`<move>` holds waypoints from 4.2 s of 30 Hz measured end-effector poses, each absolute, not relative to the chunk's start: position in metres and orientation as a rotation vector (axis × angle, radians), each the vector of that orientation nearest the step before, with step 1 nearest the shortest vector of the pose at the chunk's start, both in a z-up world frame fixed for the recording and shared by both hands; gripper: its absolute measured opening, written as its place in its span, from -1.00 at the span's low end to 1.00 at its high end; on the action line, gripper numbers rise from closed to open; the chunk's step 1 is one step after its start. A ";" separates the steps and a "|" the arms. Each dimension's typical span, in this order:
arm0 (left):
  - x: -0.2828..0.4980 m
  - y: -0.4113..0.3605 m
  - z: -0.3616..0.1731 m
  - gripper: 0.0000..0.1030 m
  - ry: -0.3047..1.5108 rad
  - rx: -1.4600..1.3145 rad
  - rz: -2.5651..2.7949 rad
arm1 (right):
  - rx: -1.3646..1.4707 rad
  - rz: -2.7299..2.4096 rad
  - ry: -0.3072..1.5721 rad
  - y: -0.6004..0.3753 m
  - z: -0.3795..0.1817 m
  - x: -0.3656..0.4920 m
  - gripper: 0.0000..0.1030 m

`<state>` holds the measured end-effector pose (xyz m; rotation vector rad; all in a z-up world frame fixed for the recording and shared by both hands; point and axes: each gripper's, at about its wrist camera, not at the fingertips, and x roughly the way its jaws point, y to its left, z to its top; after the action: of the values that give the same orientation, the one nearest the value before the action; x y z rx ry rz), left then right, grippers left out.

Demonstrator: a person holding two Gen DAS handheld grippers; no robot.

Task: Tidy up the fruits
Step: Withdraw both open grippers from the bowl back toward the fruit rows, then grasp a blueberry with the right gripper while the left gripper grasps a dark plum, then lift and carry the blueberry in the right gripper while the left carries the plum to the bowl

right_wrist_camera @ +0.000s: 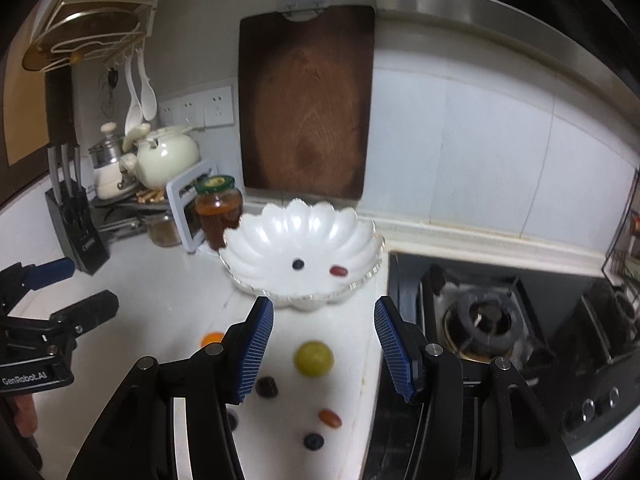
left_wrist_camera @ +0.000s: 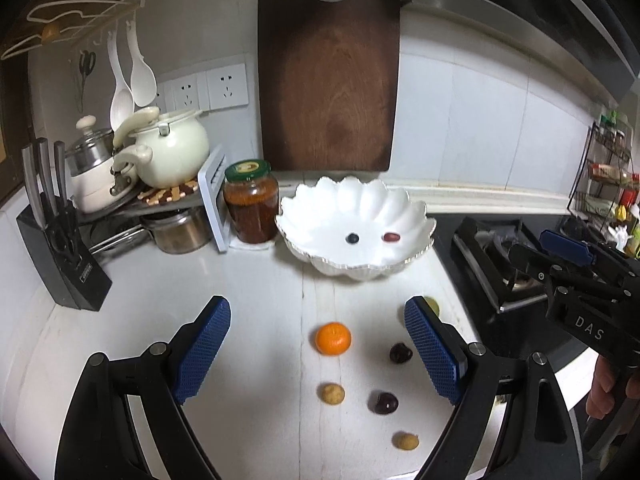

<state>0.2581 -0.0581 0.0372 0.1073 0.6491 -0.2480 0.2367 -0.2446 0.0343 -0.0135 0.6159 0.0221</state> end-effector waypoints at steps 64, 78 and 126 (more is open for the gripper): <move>0.267 -0.111 -0.108 -0.12 1.001 0.159 -0.500 | 0.051 0.108 0.990 -0.249 -0.116 0.226 -0.06; 0.276 -0.118 -0.122 -0.25 1.041 0.161 -0.519 | 0.049 0.104 1.006 -0.248 -0.126 0.235 -0.28; 0.285 -0.111 -0.058 -0.46 0.850 0.085 -0.455 | 0.013 0.117 0.808 -0.245 -0.062 0.238 -0.53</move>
<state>0.2854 -0.1105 -0.0577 0.0853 0.8502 -0.4546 0.2376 -0.2448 -0.0622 0.0134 0.8081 0.1170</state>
